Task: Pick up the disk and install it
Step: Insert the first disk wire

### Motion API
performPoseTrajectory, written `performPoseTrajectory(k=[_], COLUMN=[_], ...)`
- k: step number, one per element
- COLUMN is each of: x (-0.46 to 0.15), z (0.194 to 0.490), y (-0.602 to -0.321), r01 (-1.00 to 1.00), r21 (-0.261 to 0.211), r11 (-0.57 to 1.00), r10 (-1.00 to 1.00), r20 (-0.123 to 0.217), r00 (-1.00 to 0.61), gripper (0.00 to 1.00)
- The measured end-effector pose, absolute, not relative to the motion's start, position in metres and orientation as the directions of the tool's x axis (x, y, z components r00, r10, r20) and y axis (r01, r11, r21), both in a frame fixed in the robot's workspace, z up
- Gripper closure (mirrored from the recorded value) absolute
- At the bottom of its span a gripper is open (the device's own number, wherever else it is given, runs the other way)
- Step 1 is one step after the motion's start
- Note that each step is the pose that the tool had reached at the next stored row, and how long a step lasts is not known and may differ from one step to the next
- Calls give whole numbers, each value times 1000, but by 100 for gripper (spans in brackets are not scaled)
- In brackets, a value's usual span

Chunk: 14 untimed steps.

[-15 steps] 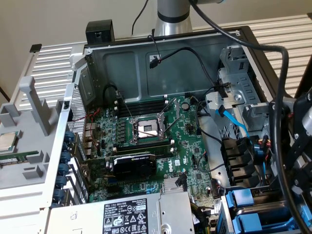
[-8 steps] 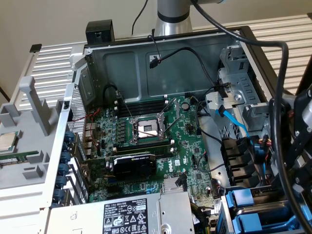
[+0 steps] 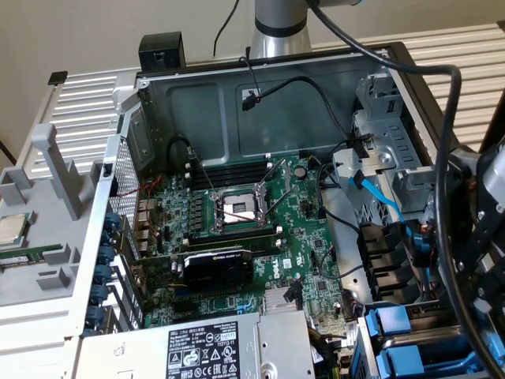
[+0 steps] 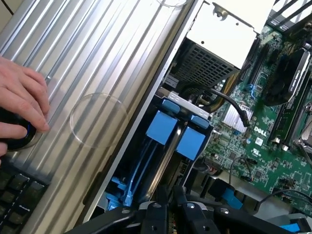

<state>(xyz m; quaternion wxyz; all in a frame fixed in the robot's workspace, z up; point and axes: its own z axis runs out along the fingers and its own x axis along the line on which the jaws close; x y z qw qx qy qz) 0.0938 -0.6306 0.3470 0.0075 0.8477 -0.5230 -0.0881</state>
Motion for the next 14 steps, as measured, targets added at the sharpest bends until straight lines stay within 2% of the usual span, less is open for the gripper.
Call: performPoseTrajectory(k=[4,7,14], x=[93,93,92], z=[347,347,347], y=[-627,-625,-621], r01=[-886,-886,-887], r21=[131,143,152], r11=[-446,-442,-437], r10=[-895,-897,-899], r20=[-87,-60,-40], r00=[438,438,436], gripper=[83,83,83])
